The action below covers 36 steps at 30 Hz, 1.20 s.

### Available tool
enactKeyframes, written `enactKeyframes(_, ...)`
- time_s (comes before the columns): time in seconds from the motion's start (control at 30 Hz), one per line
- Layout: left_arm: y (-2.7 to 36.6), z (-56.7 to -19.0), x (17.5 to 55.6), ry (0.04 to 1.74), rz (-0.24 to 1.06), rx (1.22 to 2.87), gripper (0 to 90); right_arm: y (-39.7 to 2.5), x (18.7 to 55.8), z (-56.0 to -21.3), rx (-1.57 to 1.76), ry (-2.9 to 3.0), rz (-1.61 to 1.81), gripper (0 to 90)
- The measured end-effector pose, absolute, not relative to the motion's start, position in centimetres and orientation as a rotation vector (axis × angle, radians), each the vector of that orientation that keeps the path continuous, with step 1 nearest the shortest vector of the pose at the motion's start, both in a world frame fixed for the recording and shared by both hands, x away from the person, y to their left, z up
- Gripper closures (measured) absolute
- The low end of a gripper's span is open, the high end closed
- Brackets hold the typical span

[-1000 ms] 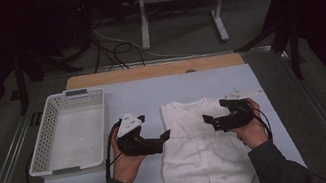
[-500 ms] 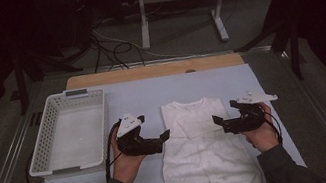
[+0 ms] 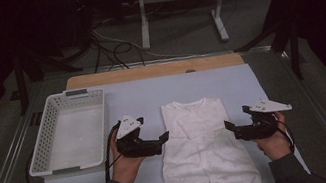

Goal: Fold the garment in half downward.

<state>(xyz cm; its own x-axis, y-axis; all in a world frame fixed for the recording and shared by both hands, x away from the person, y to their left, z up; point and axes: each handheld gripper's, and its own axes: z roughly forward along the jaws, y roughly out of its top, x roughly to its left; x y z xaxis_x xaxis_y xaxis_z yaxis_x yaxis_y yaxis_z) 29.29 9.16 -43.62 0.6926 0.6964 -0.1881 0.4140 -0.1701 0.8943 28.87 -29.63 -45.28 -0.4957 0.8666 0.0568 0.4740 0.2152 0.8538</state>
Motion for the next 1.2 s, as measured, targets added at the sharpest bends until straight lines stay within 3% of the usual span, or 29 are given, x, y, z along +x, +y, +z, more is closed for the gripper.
enactKeyframes(0.27,8.9,-44.3,28.5,0.881,0.325,1.821,0.0,-30.8,27.3,-46.8,1.307,2.065,1.167,9.1)
enactKeyframes(0.63,8.9,-46.3,27.3,0.905,0.303,1.859,0.1,-31.5,24.4,-49.3,1.336,2.156,1.073,16.6)
enactKeyframes(0.87,8.4,-48.0,26.9,0.928,0.251,1.921,0.5,-32.2,23.4,-50.0,1.351,2.171,1.049,28.8)
enactKeyframes(1.2,7.3,-50.0,26.5,0.994,0.239,2.018,13.0,-32.2,23.8,-51.0,1.414,2.191,1.011,44.7)
